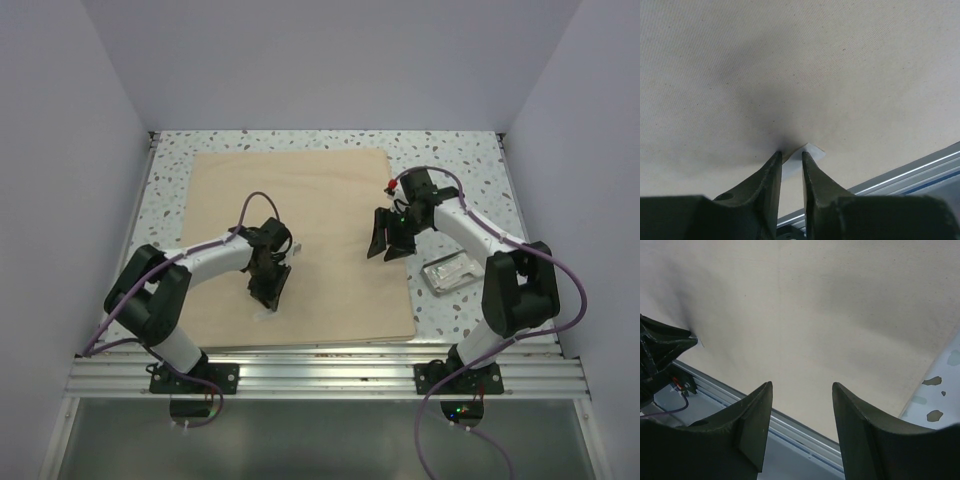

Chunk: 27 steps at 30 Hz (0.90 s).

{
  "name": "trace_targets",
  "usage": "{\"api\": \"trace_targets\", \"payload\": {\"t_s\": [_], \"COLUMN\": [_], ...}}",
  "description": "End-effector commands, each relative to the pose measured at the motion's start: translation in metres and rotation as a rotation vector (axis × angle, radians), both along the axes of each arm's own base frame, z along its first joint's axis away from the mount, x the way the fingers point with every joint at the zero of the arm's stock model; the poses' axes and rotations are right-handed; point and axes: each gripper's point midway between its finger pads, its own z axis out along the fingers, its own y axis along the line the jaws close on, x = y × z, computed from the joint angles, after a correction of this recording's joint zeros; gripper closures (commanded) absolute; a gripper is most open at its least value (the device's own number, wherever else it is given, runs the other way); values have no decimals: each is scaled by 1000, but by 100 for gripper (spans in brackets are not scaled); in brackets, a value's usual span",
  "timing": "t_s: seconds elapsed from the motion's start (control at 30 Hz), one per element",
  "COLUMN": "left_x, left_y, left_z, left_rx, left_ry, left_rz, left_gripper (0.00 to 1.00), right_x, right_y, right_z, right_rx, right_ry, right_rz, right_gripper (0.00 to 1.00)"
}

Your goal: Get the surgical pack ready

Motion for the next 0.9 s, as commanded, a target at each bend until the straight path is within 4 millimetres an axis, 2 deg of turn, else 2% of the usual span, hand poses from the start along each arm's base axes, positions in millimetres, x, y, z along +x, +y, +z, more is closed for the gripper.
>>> {"api": "trace_targets", "payload": {"t_s": [0.0, 0.27, 0.47, 0.67, 0.73, 0.87], "left_x": [-3, 0, 15, 29, 35, 36], "left_y": [-2, 1, -11, -27, -32, -30], "left_z": [-3, 0, 18, 39, 48, 49], "left_rx": [-8, 20, -22, -79, -102, -88], "left_ry": [17, 6, -43, -79, -96, -96], "left_rz": [-31, -10, 7, 22, 31, 42], "left_gripper": [75, 83, 100, 100, 100, 100], "right_x": [1, -1, -3, -4, -4, -11], "right_y": [6, 6, 8, 16, 23, 46], "right_z": [15, 13, 11, 12, 13, 13], "right_rx": [40, 42, 45, 61, 77, 143], "right_ry": [-48, -42, -35, -29, -32, -7], "right_rz": [0, -1, 0, 12, 19, 54], "right_gripper": [45, 45, 45, 45, 45, 44]}}
